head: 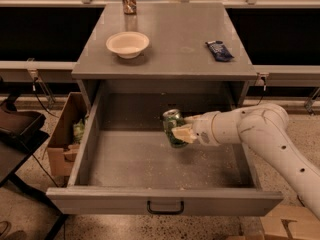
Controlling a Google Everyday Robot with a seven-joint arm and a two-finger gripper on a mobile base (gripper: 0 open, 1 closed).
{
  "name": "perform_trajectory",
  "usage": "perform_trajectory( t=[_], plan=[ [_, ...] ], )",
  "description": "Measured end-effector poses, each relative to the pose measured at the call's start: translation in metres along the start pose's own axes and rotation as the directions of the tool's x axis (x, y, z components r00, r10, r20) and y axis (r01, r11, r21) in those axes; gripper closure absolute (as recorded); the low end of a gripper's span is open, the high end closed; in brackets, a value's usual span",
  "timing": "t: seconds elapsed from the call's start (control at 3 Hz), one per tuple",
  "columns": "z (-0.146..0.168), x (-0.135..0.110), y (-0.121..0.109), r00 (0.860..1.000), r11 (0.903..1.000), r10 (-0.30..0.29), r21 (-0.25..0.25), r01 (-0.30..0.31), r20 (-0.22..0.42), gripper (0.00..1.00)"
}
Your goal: Place green can into top drawer
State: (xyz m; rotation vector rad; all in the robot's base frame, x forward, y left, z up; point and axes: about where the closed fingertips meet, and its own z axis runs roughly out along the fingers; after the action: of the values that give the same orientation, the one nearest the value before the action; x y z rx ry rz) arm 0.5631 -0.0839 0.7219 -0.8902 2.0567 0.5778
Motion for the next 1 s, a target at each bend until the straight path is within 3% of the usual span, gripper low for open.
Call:
perform_trajectory(
  t=[0.33,0.67,1.0],
  plan=[
    [0.0073,-0.0127,-0.0032,0.979,0.9809,-0.193,-0.007,0.194,0.066,1.0],
    [0.0079,-0.017,-0.0047,0.957,0.9631,-0.268,0.003,0.269,0.112,1.0],
    [0.0079,-0.0172,-0.0049,0.955,0.9615,-0.273,0.004,0.275,0.115,0.74]
  ],
)
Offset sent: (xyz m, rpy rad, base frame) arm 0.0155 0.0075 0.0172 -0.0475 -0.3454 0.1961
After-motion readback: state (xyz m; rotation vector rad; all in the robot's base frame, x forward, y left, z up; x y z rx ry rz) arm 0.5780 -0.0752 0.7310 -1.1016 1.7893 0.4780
